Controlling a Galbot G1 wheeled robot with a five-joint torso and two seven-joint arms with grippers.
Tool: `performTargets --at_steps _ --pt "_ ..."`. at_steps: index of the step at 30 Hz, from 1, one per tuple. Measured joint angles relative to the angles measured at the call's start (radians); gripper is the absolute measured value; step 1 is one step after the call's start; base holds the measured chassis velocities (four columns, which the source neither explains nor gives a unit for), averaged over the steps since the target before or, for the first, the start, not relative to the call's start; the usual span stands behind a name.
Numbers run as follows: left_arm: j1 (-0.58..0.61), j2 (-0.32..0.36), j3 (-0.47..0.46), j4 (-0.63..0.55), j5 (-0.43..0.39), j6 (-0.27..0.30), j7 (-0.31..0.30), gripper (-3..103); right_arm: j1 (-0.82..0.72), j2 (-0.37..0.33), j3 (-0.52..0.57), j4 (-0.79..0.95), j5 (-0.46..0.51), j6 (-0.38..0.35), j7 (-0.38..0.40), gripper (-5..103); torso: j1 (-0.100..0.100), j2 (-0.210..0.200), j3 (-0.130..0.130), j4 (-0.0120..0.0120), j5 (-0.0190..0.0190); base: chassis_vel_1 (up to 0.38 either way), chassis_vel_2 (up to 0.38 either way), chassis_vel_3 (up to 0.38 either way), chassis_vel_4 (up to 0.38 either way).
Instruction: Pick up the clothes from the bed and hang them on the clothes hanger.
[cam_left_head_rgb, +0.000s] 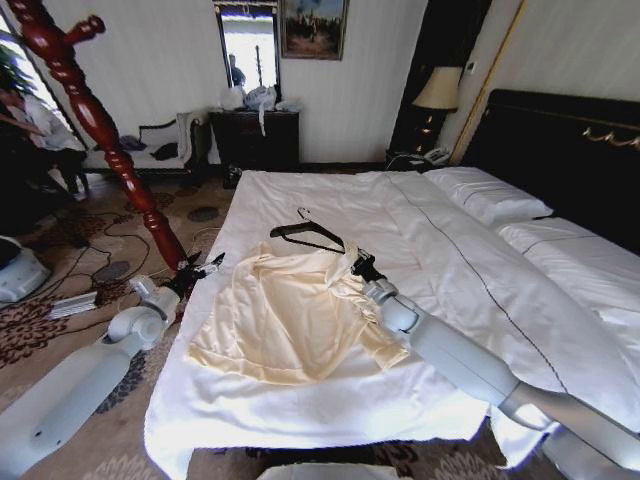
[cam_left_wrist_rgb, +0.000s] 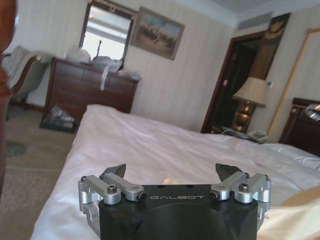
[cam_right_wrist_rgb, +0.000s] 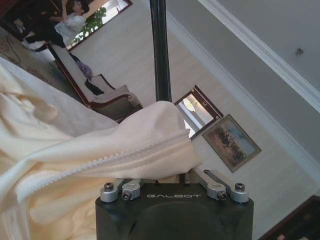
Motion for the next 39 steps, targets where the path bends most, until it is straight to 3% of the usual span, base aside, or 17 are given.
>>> performTargets --at_steps 3,5,7,15,20,22,27,30,39 --pt "-0.064 -0.024 0.041 0.072 -0.007 0.027 0.011 100 0.010 0.003 -0.015 0.004 0.001 0.005 -0.004 19 0.000 0.000 0.000 0.0013 0.0001 0.000 0.000 0.000 0.000" --pt "-0.113 -0.044 0.076 0.119 -0.012 0.035 0.016 100 0.010 0.002 -0.019 0.006 0.001 0.006 -0.006 19 0.000 0.000 0.000 0.0012 -0.0004 0.000 0.000 0.000 0.000" --pt "-0.203 -0.087 0.143 0.215 -0.026 0.051 0.026 100 0.009 -0.002 -0.019 0.005 -0.002 0.011 -0.006 19 0.000 0.000 0.000 -0.0005 -0.0002 0.000 0.000 0.000 0.000" --pt "-0.408 -0.231 0.279 0.467 -0.036 0.074 0.058 100 0.008 -0.003 -0.016 0.000 -0.006 0.014 -0.006 19 0.000 0.000 0.000 0.0003 -0.0001 0.000 0.000 0.000 0.000" --pt "-0.566 -0.385 0.393 0.744 0.037 0.059 0.136 100 0.006 -0.004 -0.014 0.008 -0.005 0.014 -0.004 19 0.000 0.000 0.000 -0.0004 0.0003 0.000 0.000 0.000 0.000" --pt "-0.595 -0.414 0.411 0.803 0.058 0.056 0.148 101 0.005 -0.003 -0.012 0.010 -0.005 0.014 -0.003 19 0.000 0.000 0.000 -0.0005 0.0002 0.000 0.000 0.000 0.000" --pt "-0.660 -0.498 0.400 0.960 0.127 0.051 0.142 99 -0.005 -0.001 0.008 0.011 -0.006 0.016 -0.003 19 0.000 0.000 0.000 0.0004 0.0002 0.000 0.000 0.000 0.000" --pt "-0.694 -0.551 0.337 1.050 0.179 0.051 0.129 97 -0.014 -0.007 0.019 0.019 -0.008 0.019 -0.004 19 0.000 0.000 0.000 0.0003 0.0003 0.000 0.000 0.000 0.000" --pt "-0.723 -0.613 0.285 1.117 0.233 0.082 0.118 96 -0.023 -0.010 0.021 0.040 -0.011 0.020 -0.004 19 0.000 0.000 0.000 0.0000 0.0000 0.000 0.000 0.000 0.000"
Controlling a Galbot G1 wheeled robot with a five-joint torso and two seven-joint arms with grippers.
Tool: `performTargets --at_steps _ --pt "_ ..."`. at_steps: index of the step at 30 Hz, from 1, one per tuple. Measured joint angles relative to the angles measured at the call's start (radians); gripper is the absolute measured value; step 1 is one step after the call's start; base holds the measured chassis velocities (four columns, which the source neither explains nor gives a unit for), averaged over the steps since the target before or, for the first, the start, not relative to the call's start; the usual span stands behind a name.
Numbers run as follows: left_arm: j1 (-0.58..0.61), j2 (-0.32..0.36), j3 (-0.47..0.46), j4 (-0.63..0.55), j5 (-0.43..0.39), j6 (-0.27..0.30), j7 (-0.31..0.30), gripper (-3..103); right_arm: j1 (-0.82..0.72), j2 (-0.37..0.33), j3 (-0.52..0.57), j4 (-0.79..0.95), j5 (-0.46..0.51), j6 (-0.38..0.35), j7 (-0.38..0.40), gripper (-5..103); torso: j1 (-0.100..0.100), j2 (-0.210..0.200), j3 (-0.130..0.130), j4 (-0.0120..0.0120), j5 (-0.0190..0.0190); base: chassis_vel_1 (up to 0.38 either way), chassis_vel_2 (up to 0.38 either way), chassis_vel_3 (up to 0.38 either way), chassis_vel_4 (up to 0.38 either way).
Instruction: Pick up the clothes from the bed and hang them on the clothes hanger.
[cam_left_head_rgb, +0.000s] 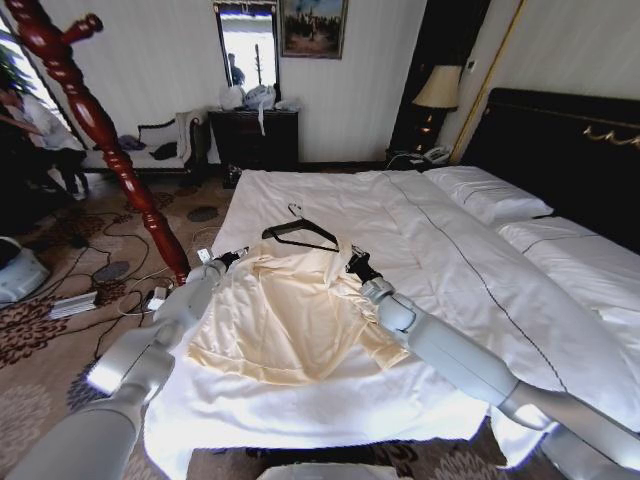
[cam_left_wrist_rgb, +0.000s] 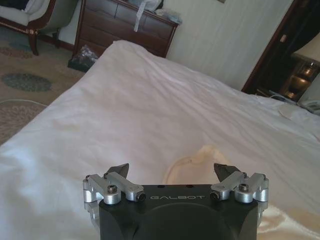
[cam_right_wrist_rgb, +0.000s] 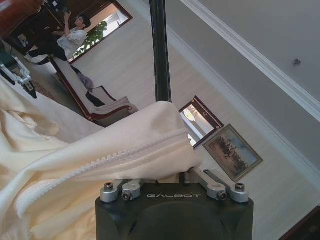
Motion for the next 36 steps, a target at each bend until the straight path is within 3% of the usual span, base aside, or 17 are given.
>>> performTargets --at_steps 8,9,10,13,15,18,22,28,30,33,36 --pt "0.002 -0.034 -0.059 0.031 0.069 0.023 -0.016 92 -0.004 0.001 0.001 0.004 -0.002 0.001 0.001 19 0.000 0.000 0.000 -0.0001 0.0000 0.000 0.000 0.000 0.000" --pt "0.002 -0.037 -0.063 0.031 0.072 0.035 -0.026 84 -0.005 0.001 0.002 0.005 -0.002 0.002 0.001 19 0.000 0.000 0.000 0.0000 0.0002 0.000 0.000 0.000 0.000" --pt "0.002 -0.039 -0.065 0.031 0.078 0.043 -0.034 84 -0.006 0.001 0.002 0.006 -0.002 0.003 0.002 19 0.000 0.000 0.000 0.0001 0.0001 0.000 0.000 0.000 0.000" --pt "0.004 -0.053 -0.077 0.040 0.109 0.064 -0.060 68 -0.007 -0.002 0.006 0.007 -0.002 0.006 0.002 19 0.000 0.000 0.000 0.0003 0.0000 0.000 0.000 0.000 0.000" --pt "0.004 -0.056 -0.078 0.044 0.113 0.068 -0.065 68 -0.007 -0.002 0.007 0.007 -0.002 0.006 0.002 19 0.000 0.000 0.000 0.0003 0.0001 0.000 0.000 0.000 0.000" --pt "0.004 -0.065 -0.080 0.053 0.127 0.079 -0.075 52 -0.012 -0.005 0.013 0.009 -0.001 0.010 0.002 19 0.000 0.000 0.000 -0.0002 0.0000 0.000 0.000 0.000 0.000" --pt "0.008 -0.065 -0.080 0.053 0.131 0.080 -0.074 41 -0.017 -0.005 0.016 0.009 -0.001 0.011 0.003 19 0.000 0.000 0.000 0.0001 0.0001 0.000 0.000 0.000 0.000" --pt "0.020 -0.048 -0.080 0.026 0.111 0.056 -0.070 15 -0.020 -0.001 0.014 0.008 -0.003 0.011 0.003 19 0.000 0.000 0.000 0.0000 0.0000 0.000 0.000 0.000 0.000" --pt "0.024 -0.043 -0.079 0.019 0.106 0.051 -0.070 15 -0.020 0.000 0.014 0.007 -0.003 0.011 0.002 19 0.000 0.000 0.000 0.0000 0.0000 0.000 0.000 0.000 0.000" --pt "0.038 -0.023 -0.077 -0.009 0.094 0.027 -0.070 2 -0.019 0.003 0.011 0.000 -0.005 0.011 0.003 19 0.000 0.000 0.000 0.0002 -0.0001 0.000 0.000 0.000 0.000" --pt "0.054 -0.007 -0.076 -0.035 0.082 -0.004 -0.071 0 -0.020 0.005 0.009 -0.007 -0.011 0.011 0.003 19 0.000 0.000 0.000 0.0002 -0.0001 0.000 0.000 0.000 0.000"
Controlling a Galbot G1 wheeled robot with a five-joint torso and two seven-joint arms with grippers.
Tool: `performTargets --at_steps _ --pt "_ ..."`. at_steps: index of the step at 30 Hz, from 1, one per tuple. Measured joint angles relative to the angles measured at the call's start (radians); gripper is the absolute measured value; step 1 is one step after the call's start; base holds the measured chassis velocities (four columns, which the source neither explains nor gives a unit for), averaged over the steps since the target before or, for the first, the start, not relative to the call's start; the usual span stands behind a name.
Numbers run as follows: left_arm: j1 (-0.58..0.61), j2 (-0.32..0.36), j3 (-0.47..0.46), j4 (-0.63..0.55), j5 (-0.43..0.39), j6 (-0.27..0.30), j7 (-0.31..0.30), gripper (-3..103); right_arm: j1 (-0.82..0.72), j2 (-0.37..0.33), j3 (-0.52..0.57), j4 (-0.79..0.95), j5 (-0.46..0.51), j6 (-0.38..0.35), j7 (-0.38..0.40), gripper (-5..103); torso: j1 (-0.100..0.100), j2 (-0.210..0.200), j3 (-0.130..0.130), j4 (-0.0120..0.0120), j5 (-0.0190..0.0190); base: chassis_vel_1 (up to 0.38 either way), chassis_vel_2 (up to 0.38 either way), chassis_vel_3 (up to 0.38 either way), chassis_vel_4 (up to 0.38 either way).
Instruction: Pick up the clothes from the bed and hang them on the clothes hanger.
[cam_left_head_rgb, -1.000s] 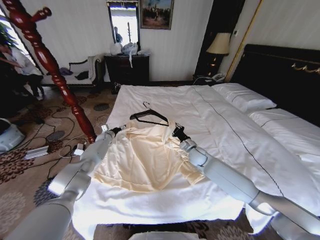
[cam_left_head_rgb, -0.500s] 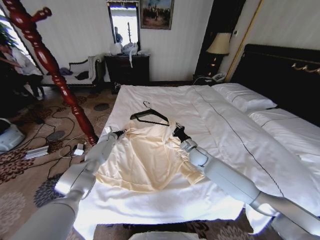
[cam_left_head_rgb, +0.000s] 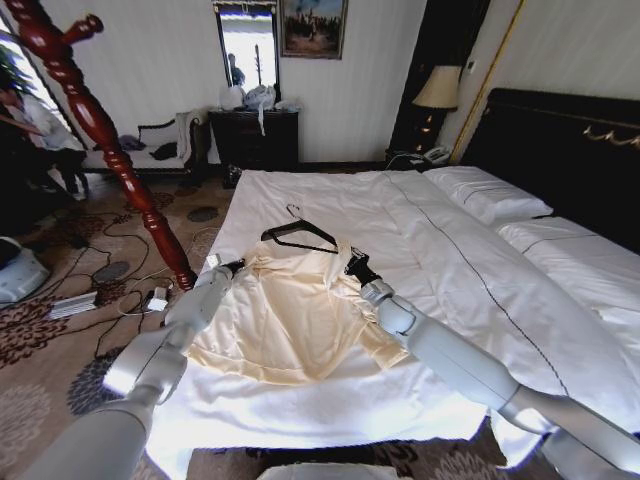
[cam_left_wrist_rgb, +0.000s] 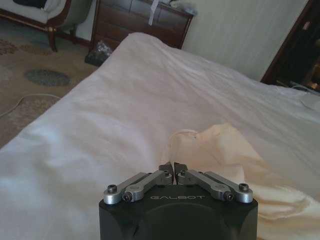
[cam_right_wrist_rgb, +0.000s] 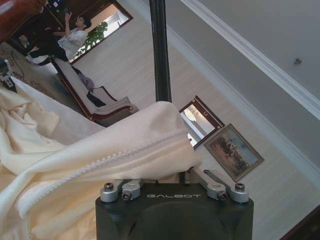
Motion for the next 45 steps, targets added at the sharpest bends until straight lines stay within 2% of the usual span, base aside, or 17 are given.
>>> performTargets --at_steps 6,9,10,13,14,17,20,22,23,24,27,37,45 --pt "0.064 0.073 0.016 -0.133 -0.057 -0.041 -0.019 0 -0.003 0.002 0.000 -0.019 -0.017 0.003 0.002 19 0.000 0.000 0.000 -0.0002 0.0000 0.000 0.000 0.000 0.000" --pt "0.136 0.140 0.020 -0.296 -0.118 -0.049 -0.044 0 0.003 0.010 0.000 -0.046 -0.043 0.003 0.006 19 0.000 0.000 0.000 0.0001 0.0000 0.000 0.000 0.000 0.000" --pt "0.136 0.140 0.020 -0.296 -0.118 -0.049 -0.044 0 0.003 0.010 0.000 -0.046 -0.043 0.003 0.006 19 0.000 0.000 0.000 0.0001 0.0000 0.000 0.000 0.000 0.000" --pt "0.228 0.203 0.011 -0.477 -0.166 -0.052 -0.061 0 0.008 0.025 0.000 -0.080 -0.098 0.005 0.008 19 0.000 0.000 0.000 -0.0001 0.0001 0.000 0.000 0.000 0.000" --pt "0.228 0.203 0.011 -0.477 -0.166 -0.052 -0.061 0 0.008 0.025 0.000 -0.080 -0.098 0.005 0.008 19 0.000 0.000 0.000 -0.0001 0.0001 0.000 0.000 0.000 0.000" --pt "0.317 0.262 -0.004 -0.628 -0.192 -0.057 -0.076 0 0.011 0.043 0.001 -0.120 -0.149 0.002 0.011 19 0.000 0.000 0.000 -0.0001 0.0000 0.000 0.000 0.000 0.000" --pt "0.356 0.295 -0.013 -0.694 -0.203 -0.062 -0.085 0 0.013 0.052 0.002 -0.138 -0.169 -0.010 0.015 19 0.000 0.000 0.000 -0.0001 -0.0001 0.000 0.000 0.000 0.000" --pt "0.395 0.331 -0.031 -0.763 -0.210 -0.063 -0.091 0 0.016 0.062 0.002 -0.156 -0.183 -0.031 0.021 19 0.000 0.000 0.000 0.0001 -0.0001 0.000 0.000 0.000 0.000" --pt "0.430 0.364 -0.053 -0.839 -0.221 -0.064 -0.103 0 0.019 0.074 0.003 -0.179 -0.193 -0.058 0.030 19 0.000 0.000 0.000 0.0003 -0.0001 0.000 0.000 0.000 0.000" --pt "0.430 0.364 -0.053 -0.839 -0.221 -0.064 -0.103 0 0.019 0.074 0.003 -0.179 -0.193 -0.058 0.030 19 0.000 0.000 0.000 0.0003 -0.0001 0.000 0.000 0.000 0.000" --pt "0.464 0.408 -0.079 -0.957 -0.240 -0.070 -0.123 0 0.020 0.097 0.005 -0.219 -0.202 -0.084 0.041 19 0.000 0.000 0.000 -0.0003 0.0001 0.000 0.000 0.000 0.000" --pt "0.502 0.502 -0.093 -1.171 -0.288 -0.070 -0.169 0 0.033 0.174 0.005 -0.327 -0.268 -0.123 0.063 19 0.000 0.000 0.000 0.0001 0.0001 0.000 0.000 0.000 0.000" --pt "0.505 0.530 -0.105 -1.269 -0.328 -0.058 -0.219 0 0.052 0.228 0.014 -0.402 -0.337 -0.127 0.064 19 0.000 0.000 0.000 0.0000 0.0001 0.000 0.000 0.000 0.000"
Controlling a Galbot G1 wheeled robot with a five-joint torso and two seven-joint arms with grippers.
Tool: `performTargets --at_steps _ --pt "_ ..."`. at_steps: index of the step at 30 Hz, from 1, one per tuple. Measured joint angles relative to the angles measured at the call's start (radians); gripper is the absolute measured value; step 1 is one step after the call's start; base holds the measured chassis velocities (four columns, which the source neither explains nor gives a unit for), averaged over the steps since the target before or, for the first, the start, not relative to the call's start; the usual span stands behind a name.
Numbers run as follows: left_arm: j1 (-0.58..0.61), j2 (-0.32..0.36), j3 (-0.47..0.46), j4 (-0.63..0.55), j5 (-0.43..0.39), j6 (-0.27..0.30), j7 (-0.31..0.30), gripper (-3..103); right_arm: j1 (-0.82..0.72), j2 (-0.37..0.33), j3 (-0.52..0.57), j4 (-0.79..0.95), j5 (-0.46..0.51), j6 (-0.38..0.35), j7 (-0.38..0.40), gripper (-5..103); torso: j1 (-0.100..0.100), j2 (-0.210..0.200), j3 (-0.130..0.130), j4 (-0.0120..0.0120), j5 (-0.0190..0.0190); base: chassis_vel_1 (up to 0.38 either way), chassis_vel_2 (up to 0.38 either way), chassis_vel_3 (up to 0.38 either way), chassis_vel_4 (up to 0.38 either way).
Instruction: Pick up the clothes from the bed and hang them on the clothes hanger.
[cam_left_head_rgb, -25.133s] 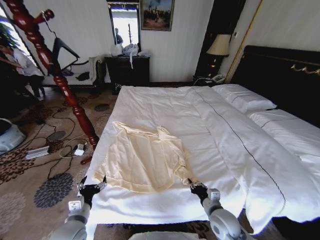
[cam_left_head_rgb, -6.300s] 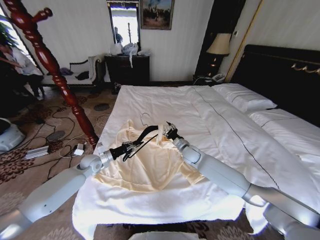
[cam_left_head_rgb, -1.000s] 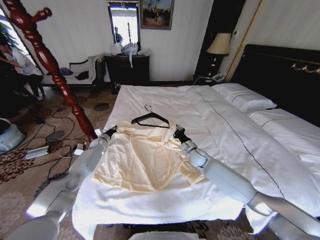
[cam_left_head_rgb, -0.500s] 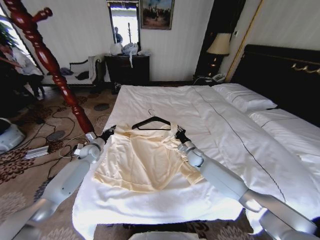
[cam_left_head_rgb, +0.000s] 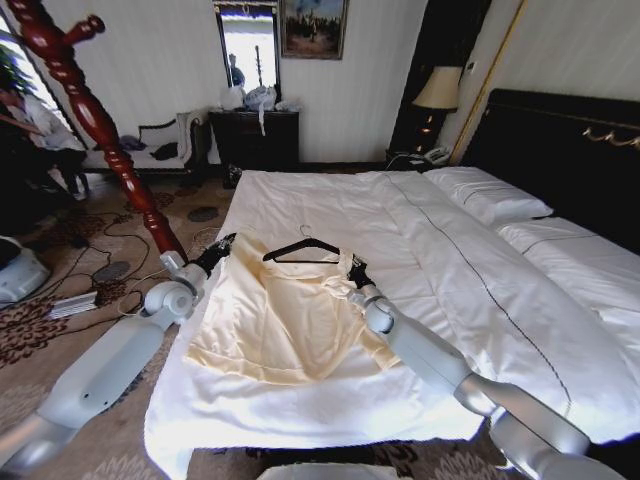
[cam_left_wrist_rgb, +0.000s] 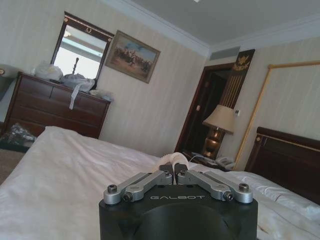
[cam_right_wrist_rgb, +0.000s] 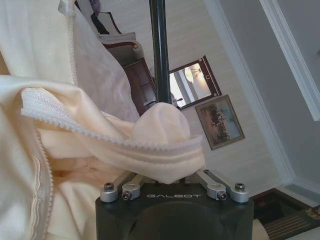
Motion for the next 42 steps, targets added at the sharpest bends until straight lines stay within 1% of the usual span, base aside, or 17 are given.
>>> performTargets --at_steps 5,7,8,10,13,14,17,19,20,21,26,28,30,33,34,37,42 --pt "0.014 0.036 -0.002 -0.124 -0.032 0.013 -0.034 0 0.013 0.025 0.000 -0.043 -0.002 -0.042 0.003 19 0.000 0.000 0.000 -0.0001 0.0001 0.000 0.000 0.000 0.000" --pt "0.017 0.039 -0.002 -0.137 -0.034 0.016 -0.040 0 0.015 0.026 -0.001 -0.047 -0.002 -0.048 0.003 19 0.000 0.000 0.000 -0.0002 0.0001 0.000 0.000 0.000 0.000" --pt "0.026 0.042 0.004 -0.168 -0.035 0.022 -0.057 0 0.020 0.030 -0.005 -0.052 -0.002 -0.063 0.003 19 0.000 0.000 0.000 -0.0003 0.0001 0.000 0.000 0.000 0.000" --pt "0.029 0.042 0.008 -0.177 -0.035 0.025 -0.061 0 0.022 0.032 -0.006 -0.053 -0.002 -0.068 0.003 19 0.000 0.000 0.000 -0.0003 0.0000 0.000 0.000 0.000 0.000" --pt "0.031 0.030 0.052 -0.198 -0.007 0.036 -0.092 0 0.033 0.045 -0.019 -0.050 -0.002 -0.101 0.003 19 0.000 0.000 0.000 0.0001 -0.0001 0.000 0.000 0.000 0.000" --pt "0.031 0.030 0.052 -0.198 -0.007 0.036 -0.092 0 0.033 0.045 -0.019 -0.050 -0.002 -0.101 0.003 19 0.000 0.000 0.000 0.0001 -0.0001 0.000 0.000 0.000 0.000" --pt "0.001 0.000 0.112 -0.203 0.017 0.041 -0.130 0 0.041 0.071 -0.034 -0.057 -0.007 -0.113 0.003 19 0.000 0.000 0.000 -0.0003 -0.0001 0.000 0.000 0.000 0.000" --pt "-0.011 -0.004 0.150 -0.225 0.023 0.047 -0.144 0 0.046 0.090 -0.039 -0.075 -0.012 -0.113 0.003 19 0.000 0.000 0.000 -0.0003 -0.0001 0.000 0.000 0.000 0.000" --pt "-0.011 -0.004 0.150 -0.225 0.023 0.047 -0.144 0 0.046 0.090 -0.039 -0.075 -0.012 -0.113 0.003 19 0.000 0.000 0.000 -0.0003 -0.0001 0.000 0.000 0.000 0.000" --pt "-0.013 0.010 0.174 -0.249 0.029 0.052 -0.147 0 0.050 0.103 -0.039 -0.094 -0.025 -0.111 0.003 19 0.000 0.000 0.000 -0.0002 0.0000 0.000 0.000 0.000 0.000" --pt "0.002 0.058 0.192 -0.297 0.034 0.064 -0.159 0 0.051 0.114 -0.037 -0.122 -0.062 -0.096 0.002 19 0.000 0.000 0.000 0.0002 -0.0001 0.000 0.000 0.000 0.000" --pt "0.004 0.065 0.209 -0.319 0.048 0.066 -0.171 0 0.054 0.120 -0.039 -0.130 -0.078 -0.093 -0.001 19 0.000 0.000 0.000 -0.0001 0.0000 0.000 0.000 0.000 0.000" --pt "0.000 0.063 0.223 -0.332 0.053 0.069 -0.180 0 0.058 0.126 -0.042 -0.135 -0.086 -0.093 -0.003 19 0.000 0.000 0.000 -0.0002 0.0000 0.000 0.000 0.000 0.000" --pt "-0.031 0.042 0.300 -0.390 0.061 0.082 -0.212 0 0.073 0.151 -0.050 -0.156 -0.095 -0.095 -0.005 19 0.000 0.000 0.000 -0.0002 0.0000 0.000 0.000 0.000 0.000" --pt "-0.031 0.042 0.300 -0.390 0.061 0.082 -0.212 0 0.073 0.151 -0.050 -0.156 -0.095 -0.095 -0.005 19 0.000 0.000 0.000 -0.0002 0.0000 0.000 0.000 0.000 0.000" --pt "-0.048 0.030 0.366 -0.446 0.090 0.093 -0.218 0 0.085 0.168 -0.056 -0.170 -0.100 -0.097 -0.005 19 0.000 0.000 0.000 -0.0002 0.0000 0.000 0.000 0.000 0.000" --pt "-0.063 0.026 0.392 -0.449 0.108 0.100 -0.214 0 0.085 0.171 -0.067 -0.159 -0.101 -0.107 -0.004 19 0.000 0.000 0.000 -0.0002 0.0000 0.000 0.000 0.000 0.000"
